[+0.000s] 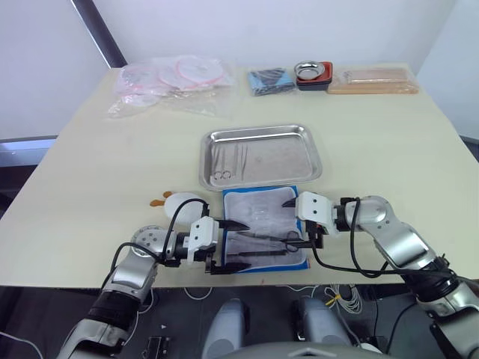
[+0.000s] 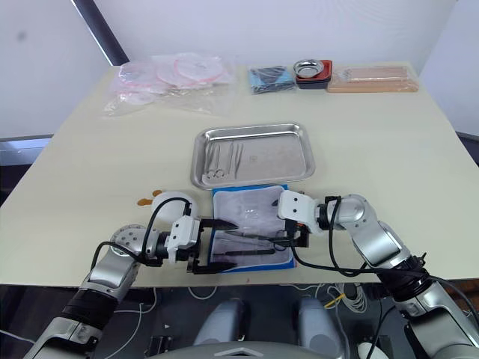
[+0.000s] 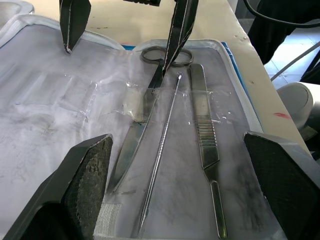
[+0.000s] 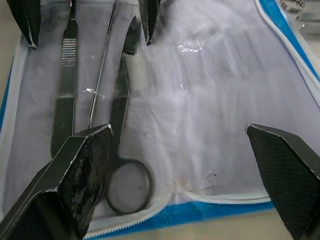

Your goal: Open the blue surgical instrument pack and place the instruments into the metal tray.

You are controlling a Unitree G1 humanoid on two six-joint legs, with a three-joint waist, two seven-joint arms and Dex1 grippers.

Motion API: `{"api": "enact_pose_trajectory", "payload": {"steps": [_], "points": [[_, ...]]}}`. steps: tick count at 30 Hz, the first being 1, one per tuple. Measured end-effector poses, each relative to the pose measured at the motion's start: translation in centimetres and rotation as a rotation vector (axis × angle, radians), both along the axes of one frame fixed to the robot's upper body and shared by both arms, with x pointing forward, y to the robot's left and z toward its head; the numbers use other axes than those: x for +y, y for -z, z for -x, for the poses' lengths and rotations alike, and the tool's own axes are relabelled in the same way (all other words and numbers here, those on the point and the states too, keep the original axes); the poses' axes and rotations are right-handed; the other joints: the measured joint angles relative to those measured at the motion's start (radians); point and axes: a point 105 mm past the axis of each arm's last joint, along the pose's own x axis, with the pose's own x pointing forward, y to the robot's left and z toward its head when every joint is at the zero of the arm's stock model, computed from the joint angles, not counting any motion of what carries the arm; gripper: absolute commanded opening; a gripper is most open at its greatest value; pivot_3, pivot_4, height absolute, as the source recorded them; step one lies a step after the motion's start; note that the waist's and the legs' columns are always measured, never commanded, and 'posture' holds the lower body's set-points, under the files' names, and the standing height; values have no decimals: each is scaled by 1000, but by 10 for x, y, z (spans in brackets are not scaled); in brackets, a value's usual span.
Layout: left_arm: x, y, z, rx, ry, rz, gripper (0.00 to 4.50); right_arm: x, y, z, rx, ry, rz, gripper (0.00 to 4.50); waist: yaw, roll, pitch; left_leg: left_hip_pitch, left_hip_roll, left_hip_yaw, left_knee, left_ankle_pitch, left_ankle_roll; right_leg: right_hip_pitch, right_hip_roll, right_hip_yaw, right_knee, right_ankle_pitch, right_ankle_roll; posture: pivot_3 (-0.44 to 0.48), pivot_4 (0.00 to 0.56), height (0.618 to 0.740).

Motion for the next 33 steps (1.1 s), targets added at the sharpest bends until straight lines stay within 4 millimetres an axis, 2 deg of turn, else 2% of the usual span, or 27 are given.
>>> {"api": "enact_pose_trajectory", "payload": {"steps": [13, 21, 22, 29, 31, 33], "points": [[0, 0, -1, -3, -8, -2, 4415, 11, 7, 5, 41, -25, -11, 4500, -2, 0, -1, 0, 0, 0, 0, 0, 0, 0, 0, 0, 0, 0, 0, 0, 150, 740], [0, 1, -1, -3, -11, -2, 4415, 10, 8, 2, 18, -10, 3, 4500, -2, 0, -2, 1, 0, 0, 0, 0, 0, 0, 0, 0, 0, 0, 0, 0, 150, 740], [0, 1, -1, -4, -10, -2, 4500, 9, 8, 2, 19, -13, 7, 3938, -2, 0, -2, 1, 0, 0, 0, 0, 0, 0, 0, 0, 0, 0, 0, 0, 150, 740], [1, 2, -2, -4, -20, -2, 4500, 10, 14, 10, 52, -77, 29, 728, -3, -1, -4, 1, 0, 0, 0, 0, 0, 1, 0, 0, 0, -1, -1, 0, 150, 740], [1, 2, -2, -3, -23, -2, 4500, 12, 14, 12, 56, -95, 31, 74, -4, -1, -4, 2, 0, 0, 0, 0, 0, 1, 0, 1, 0, -1, -2, 0, 150, 740], [1, 2, -2, -3, -24, -2, 4500, 11, 15, 12, 56, -93, 32, 74, -4, -1, -5, 2, 0, 0, 0, 0, 0, 1, 0, 1, 0, -1, -2, 0, 150, 740]]}}
